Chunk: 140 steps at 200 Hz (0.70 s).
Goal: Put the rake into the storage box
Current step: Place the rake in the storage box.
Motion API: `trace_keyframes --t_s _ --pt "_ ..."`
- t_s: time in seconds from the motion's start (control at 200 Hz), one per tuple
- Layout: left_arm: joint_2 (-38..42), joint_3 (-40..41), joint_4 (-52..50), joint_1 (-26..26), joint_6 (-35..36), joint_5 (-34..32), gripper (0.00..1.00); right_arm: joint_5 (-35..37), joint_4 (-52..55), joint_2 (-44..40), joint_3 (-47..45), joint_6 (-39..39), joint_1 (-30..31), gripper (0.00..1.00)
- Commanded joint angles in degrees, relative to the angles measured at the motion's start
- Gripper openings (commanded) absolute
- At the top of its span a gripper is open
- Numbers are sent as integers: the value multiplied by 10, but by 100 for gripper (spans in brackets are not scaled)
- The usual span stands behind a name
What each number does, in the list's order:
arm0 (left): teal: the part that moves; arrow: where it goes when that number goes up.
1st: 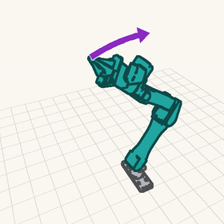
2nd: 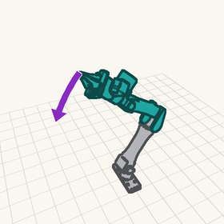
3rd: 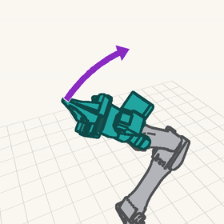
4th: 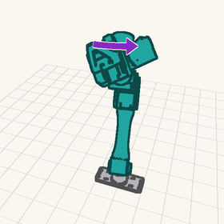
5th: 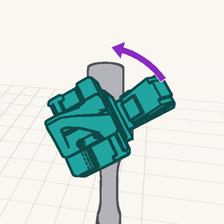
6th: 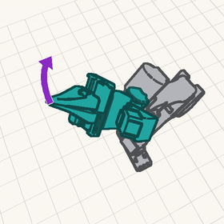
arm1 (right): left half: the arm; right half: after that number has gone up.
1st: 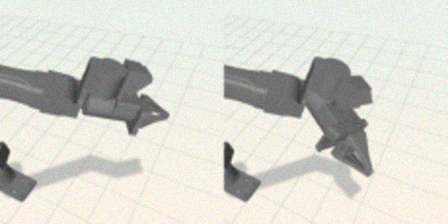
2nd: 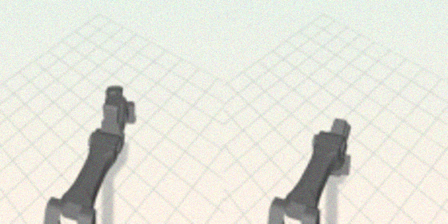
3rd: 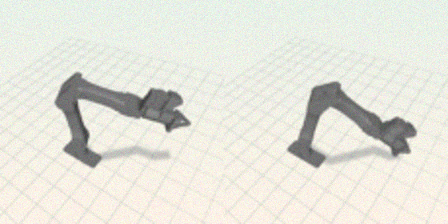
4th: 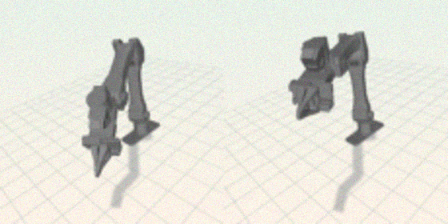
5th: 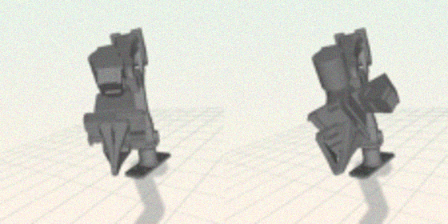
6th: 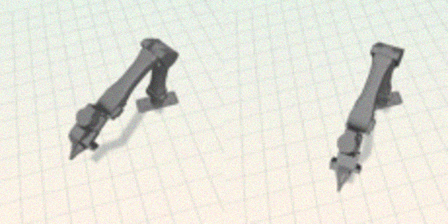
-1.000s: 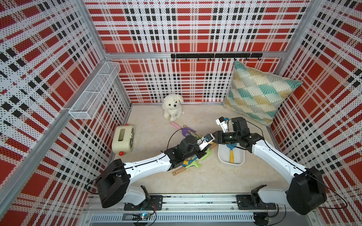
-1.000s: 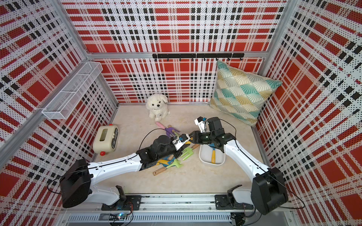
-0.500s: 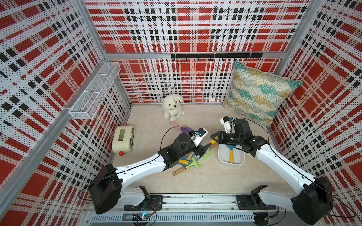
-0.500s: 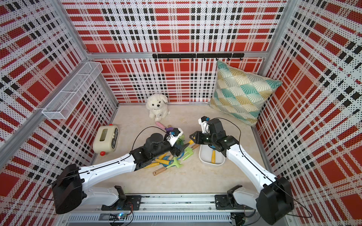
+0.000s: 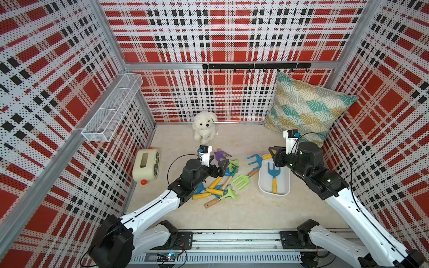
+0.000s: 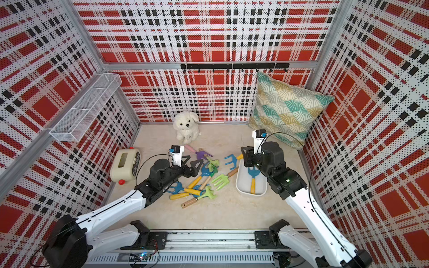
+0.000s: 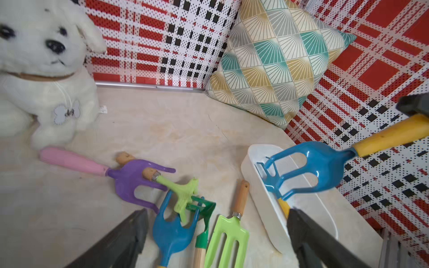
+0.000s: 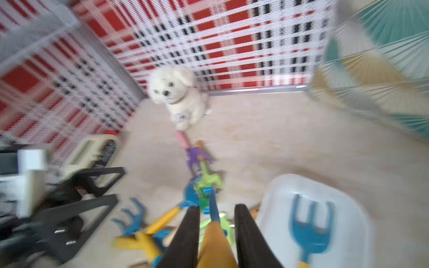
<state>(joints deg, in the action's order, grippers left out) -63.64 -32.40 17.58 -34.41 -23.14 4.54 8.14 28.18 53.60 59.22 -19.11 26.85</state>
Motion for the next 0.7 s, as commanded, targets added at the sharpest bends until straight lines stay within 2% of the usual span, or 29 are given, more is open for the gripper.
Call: trace_keyframes --t_s 0.0,0.14,0.321,0.516,0.611,0.696 --pt "-14 13 26 17 -56 17 99 234 8 8 -10 153 9 0" --pt "-17 32 39 38 -71 17 99 297 -15 27 -14 206 19 0" --pt "-12 53 53 49 -79 19 99 249 -47 56 -17 235 24 0" --pt "-9 63 58 49 -84 18 99 218 -61 95 -25 276 68 0" --pt "-4 68 58 51 -88 15 99 221 -65 116 -33 291 92 0" --pt "-1 72 58 54 -93 12 99 254 -72 136 -40 314 114 0"
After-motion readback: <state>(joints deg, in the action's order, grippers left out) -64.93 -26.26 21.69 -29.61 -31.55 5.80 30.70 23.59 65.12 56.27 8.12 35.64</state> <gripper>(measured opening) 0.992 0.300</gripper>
